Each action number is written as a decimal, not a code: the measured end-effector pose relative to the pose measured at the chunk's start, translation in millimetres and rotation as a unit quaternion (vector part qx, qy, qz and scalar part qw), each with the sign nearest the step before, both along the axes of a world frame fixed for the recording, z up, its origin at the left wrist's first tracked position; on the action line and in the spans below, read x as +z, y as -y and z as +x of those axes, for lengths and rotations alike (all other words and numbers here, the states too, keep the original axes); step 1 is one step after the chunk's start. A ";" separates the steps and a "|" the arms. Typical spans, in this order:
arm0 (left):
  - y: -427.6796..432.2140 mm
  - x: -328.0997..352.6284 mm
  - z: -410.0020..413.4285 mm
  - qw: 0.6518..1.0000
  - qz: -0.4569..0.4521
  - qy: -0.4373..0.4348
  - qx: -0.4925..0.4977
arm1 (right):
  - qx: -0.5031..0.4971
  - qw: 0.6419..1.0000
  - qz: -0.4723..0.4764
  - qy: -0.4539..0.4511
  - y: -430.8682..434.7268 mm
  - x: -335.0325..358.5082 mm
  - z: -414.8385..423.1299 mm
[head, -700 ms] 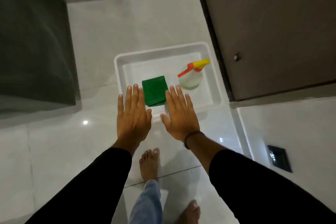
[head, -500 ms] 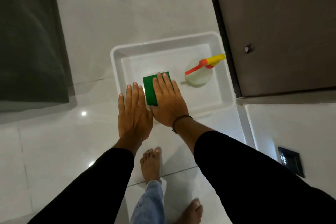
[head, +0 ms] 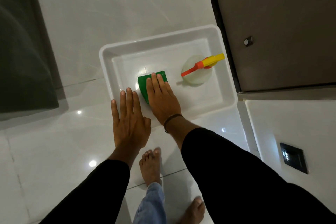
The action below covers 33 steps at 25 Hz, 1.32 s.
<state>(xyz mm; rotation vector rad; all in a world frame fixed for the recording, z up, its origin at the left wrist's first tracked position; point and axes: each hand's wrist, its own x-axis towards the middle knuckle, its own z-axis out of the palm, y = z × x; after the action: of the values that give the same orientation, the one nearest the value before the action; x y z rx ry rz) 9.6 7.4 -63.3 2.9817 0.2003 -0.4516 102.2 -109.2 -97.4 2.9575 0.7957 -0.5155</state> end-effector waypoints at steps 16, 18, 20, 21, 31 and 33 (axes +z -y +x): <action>166.4 17.1 -99.4 0.991 -0.050 0.015 -0.124 | -0.736 0.344 0.573 -0.111 260.0 96.5 -202.5; 201.0 -11.5 -120.6 0.987 -0.067 0.011 -0.147 | -0.763 0.272 0.570 -0.139 299.8 64.3 -220.5; 227.9 -40.6 -131.5 0.983 -0.079 0.007 -0.167 | -0.758 0.299 0.559 -0.152 326.5 30.2 -225.7; 241.8 -58.7 -135.6 0.981 -0.085 0.002 -0.177 | -0.757 0.330 0.541 -0.158 339.4 10.4 -226.3; 324.2 -234.8 -119.3 0.987 -0.064 0.005 -0.149 | -0.337 0.928 0.160 -0.007 425.5 -175.7 -179.5; 333.7 -263.2 -124.4 0.988 -0.055 -0.001 -0.145 | -0.214 0.973 0.082 -0.036 435.3 -207.3 -185.0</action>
<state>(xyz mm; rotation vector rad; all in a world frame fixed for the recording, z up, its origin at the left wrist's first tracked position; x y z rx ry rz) -114.8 -326.3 -326.5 2.9090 -0.2555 -0.4764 -82.8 -544.5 -304.7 3.2927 0.2003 -0.6031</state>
